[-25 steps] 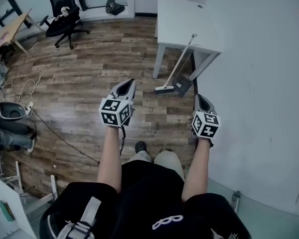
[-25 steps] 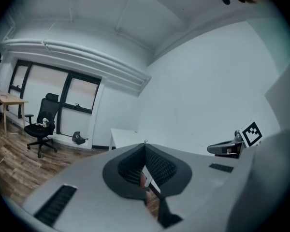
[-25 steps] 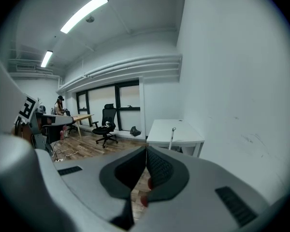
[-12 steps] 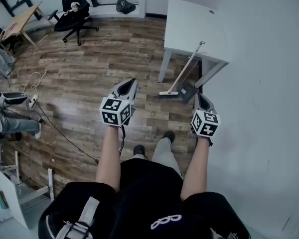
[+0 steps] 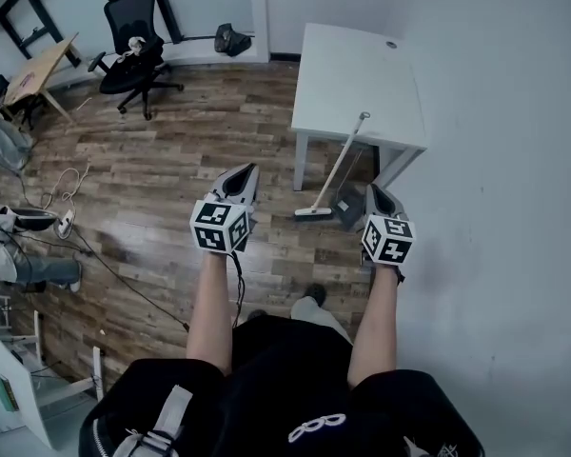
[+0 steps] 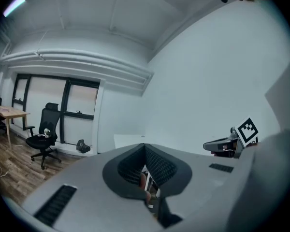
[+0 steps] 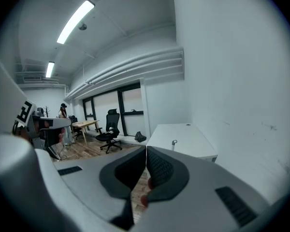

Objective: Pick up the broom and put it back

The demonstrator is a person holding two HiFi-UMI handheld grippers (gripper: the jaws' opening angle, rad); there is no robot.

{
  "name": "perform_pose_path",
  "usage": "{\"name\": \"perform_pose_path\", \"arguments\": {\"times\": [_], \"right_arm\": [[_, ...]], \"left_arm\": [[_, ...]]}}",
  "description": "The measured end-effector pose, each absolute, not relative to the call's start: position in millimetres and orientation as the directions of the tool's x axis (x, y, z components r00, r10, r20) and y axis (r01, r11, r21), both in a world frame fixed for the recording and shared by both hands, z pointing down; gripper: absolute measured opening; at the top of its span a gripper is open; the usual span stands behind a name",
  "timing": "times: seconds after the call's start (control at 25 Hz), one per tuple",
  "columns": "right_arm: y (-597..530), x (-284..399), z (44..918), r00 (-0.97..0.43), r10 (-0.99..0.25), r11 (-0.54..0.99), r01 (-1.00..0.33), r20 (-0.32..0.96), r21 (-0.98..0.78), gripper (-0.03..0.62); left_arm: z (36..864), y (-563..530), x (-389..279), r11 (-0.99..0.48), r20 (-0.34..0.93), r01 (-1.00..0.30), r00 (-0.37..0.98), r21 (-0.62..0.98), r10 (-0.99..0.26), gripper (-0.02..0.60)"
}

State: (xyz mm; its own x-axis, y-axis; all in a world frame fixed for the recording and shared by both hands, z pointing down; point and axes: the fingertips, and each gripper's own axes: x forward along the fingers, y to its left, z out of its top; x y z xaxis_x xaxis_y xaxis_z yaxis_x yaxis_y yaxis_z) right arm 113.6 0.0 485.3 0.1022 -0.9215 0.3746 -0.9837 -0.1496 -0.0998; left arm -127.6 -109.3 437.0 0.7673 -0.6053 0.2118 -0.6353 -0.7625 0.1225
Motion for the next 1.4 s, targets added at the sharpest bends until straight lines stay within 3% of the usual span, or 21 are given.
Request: {"name": "perform_pose_path", "arguments": {"times": [0.44,0.96,1.4], "right_arm": [[-36,192,499,0.052,-0.920,-0.095,-0.991,0.388,-0.094,0.025],[-44,224,525,0.025,-0.910,-0.107,-0.979,0.414,-0.175,0.025],[-100,239,539,0.044,-0.896,-0.136,-0.974,0.442,-0.180,0.025]], "left_arm": [[447,-131,-41,-0.743,0.231,-0.657,0.747,0.123,-0.623,0.007],[464,-134,-3,-0.729,0.272,-0.670,0.734,0.138,-0.622,0.006],[484,-207,18,-0.729,0.276,-0.661,0.745,0.180,-0.607,0.006]]}}
